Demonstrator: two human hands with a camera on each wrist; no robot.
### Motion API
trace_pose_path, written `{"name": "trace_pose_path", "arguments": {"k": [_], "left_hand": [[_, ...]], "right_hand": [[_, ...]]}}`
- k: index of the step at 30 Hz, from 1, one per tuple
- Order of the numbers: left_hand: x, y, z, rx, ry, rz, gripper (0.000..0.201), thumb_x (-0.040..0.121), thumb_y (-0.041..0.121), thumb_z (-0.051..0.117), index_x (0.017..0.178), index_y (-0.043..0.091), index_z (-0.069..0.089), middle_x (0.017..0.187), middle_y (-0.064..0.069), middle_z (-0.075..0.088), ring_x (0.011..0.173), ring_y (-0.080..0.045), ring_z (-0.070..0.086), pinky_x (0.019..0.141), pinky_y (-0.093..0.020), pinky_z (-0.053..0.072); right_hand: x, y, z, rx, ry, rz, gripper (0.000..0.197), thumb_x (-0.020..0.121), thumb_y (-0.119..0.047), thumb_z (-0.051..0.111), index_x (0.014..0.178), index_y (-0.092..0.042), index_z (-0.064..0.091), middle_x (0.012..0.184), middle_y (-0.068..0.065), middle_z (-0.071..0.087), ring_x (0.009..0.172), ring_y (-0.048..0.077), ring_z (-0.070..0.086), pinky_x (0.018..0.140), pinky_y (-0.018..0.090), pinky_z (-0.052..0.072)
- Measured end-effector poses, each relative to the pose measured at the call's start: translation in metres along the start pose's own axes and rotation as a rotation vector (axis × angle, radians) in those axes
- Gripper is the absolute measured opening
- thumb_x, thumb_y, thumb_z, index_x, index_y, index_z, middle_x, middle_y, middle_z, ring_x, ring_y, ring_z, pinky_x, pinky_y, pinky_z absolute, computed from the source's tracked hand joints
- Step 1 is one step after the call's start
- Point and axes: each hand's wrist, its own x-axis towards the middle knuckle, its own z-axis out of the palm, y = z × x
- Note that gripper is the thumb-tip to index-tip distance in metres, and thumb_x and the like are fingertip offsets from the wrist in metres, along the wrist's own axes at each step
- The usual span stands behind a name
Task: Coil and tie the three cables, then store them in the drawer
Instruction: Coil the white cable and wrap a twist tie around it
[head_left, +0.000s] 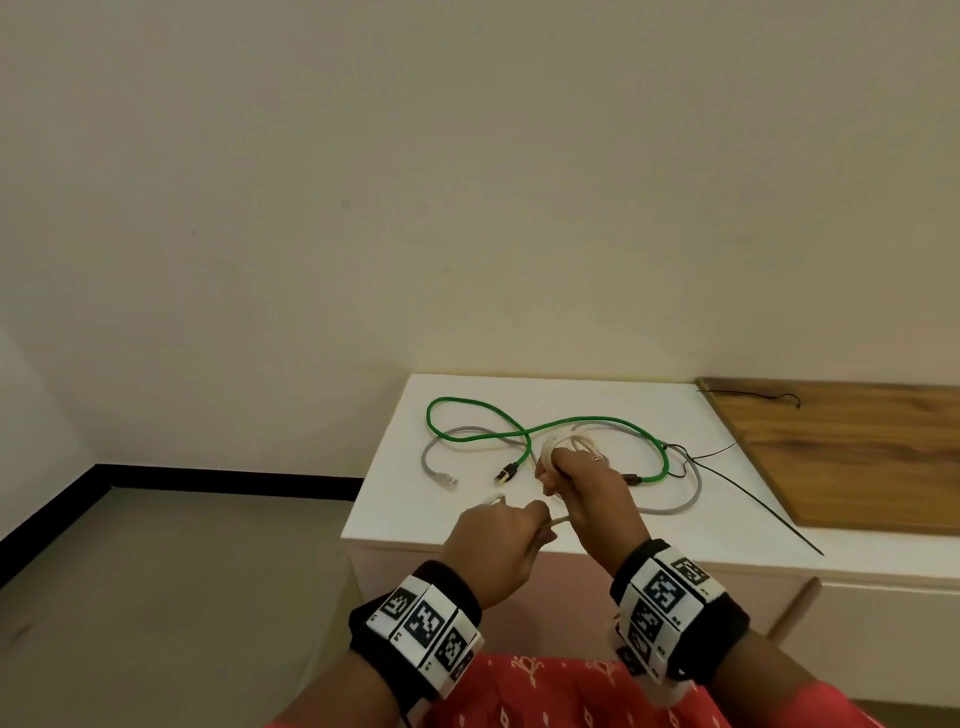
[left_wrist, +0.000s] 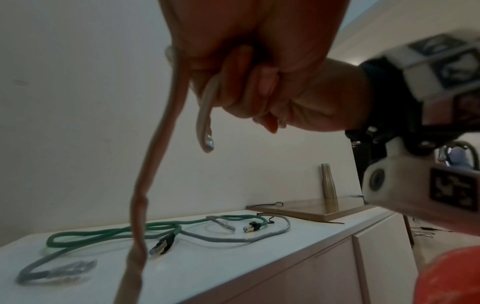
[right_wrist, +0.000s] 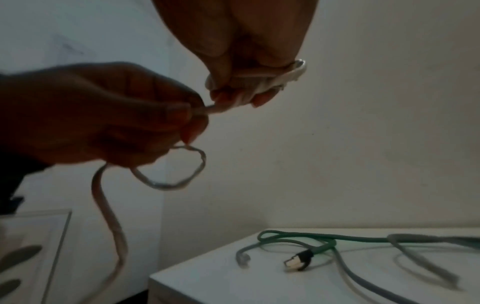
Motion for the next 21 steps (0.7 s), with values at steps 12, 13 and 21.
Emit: {"name": "trace_pose_path", "arguments": {"k": [12, 13, 21], "left_hand": [[-0.001, -0.032, -0.011, -0.422, 0.237, -0.082, 0.035, 0.079, 0.044, 0.059, 0.077, 0.009, 0.058, 0.061, 0.009, 0.049, 0.057, -0.006, 0.045, 0.055, -0.02, 0.032], [-0.001, -0.033, -0.011, -0.504, 0.242, -0.097, 0.03, 0.078, 0.041, 0.062, 0.073, 0.012, 0.057, 0.057, 0.012, 0.045, 0.053, -0.004, 0.045, 0.053, -0.019, 0.034], [0.0, -0.032, -0.01, -1.22, 0.137, -0.259, 0.036, 0.087, 0.019, 0.058, 0.055, 0.013, 0.043, 0.043, 0.004, 0.039, 0.033, -0.007, 0.045, 0.041, -0.017, 0.042]], "right_hand": [[-0.011, -0.002, -0.015, -0.017, -0.621, 0.212, 0.036, 0.098, -0.031, 0.033, 0.063, -0.03, 0.044, 0.057, -0.01, 0.044, 0.049, -0.001, 0.042, 0.057, 0.014, 0.034], [-0.011, -0.003, -0.015, 0.073, -0.631, 0.248, 0.038, 0.097, -0.033, 0.033, 0.061, -0.026, 0.046, 0.054, -0.009, 0.043, 0.045, -0.001, 0.041, 0.054, 0.016, 0.033], [-0.008, -0.018, -0.026, 1.136, -0.42, 0.628, 0.04, 0.084, -0.039, 0.042, 0.049, -0.018, 0.041, 0.035, -0.011, 0.026, 0.034, 0.006, 0.021, 0.039, 0.019, 0.023]]}}
